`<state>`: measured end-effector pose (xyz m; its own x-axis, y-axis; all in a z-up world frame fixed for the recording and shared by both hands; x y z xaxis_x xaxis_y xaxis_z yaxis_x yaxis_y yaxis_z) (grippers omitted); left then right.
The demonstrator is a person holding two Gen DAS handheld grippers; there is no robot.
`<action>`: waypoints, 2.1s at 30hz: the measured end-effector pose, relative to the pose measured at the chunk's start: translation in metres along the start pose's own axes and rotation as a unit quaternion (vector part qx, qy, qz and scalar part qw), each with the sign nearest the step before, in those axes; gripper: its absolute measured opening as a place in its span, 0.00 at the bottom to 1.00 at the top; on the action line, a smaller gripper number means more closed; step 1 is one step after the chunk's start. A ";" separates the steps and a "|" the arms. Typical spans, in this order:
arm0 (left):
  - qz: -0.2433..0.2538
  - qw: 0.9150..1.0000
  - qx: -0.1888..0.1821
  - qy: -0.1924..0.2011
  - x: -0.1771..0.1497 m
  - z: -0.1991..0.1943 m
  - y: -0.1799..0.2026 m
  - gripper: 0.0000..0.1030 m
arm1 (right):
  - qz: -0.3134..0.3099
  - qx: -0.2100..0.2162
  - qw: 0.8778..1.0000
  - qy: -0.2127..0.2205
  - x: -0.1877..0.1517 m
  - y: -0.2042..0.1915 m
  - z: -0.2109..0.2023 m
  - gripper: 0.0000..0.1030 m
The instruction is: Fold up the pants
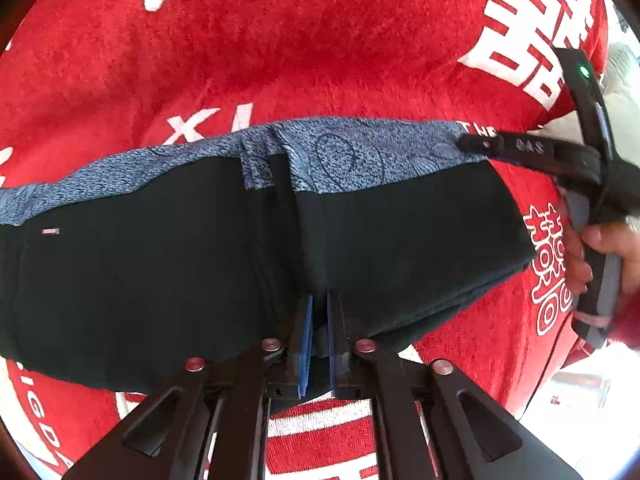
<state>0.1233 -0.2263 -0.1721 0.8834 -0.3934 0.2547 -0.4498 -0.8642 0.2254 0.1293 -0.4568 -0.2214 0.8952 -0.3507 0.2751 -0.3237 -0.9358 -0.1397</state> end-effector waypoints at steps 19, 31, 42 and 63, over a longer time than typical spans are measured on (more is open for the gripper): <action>0.045 0.998 0.032 0.028 0.053 0.024 0.051 0.52 | 0.033 0.022 0.999 0.001 -0.049 0.007 -0.052 0.35; 0.014 0.997 0.081 0.004 0.028 0.035 0.042 0.52 | -0.012 0.011 1.000 -0.026 -0.068 -0.012 -0.031 0.36; -0.052 0.988 0.143 0.005 0.004 0.002 0.015 0.84 | -0.056 -0.006 0.997 -0.043 -0.069 -0.023 -0.034 0.42; -0.141 0.979 0.150 -0.007 -0.053 -0.030 -0.074 0.84 | -0.132 -0.002 0.989 -0.070 -0.086 -0.127 -0.044 0.55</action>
<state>0.1054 -0.1321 -0.1744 0.9695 -0.1290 0.2083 -0.1314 -0.9913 -0.0021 0.0799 -0.3094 -0.1854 0.9821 -0.0870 0.1669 -0.0748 -0.9942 -0.0778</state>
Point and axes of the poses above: each gripper's, at about its wrist camera, not at the fingertips, and z roughly the way its jaws point, y to its right, x to its top, the point moved 1 cm from there along z, roughly the way its jaws point, and after that the axes turned 4 degrees about y, right-handed, at the moved point
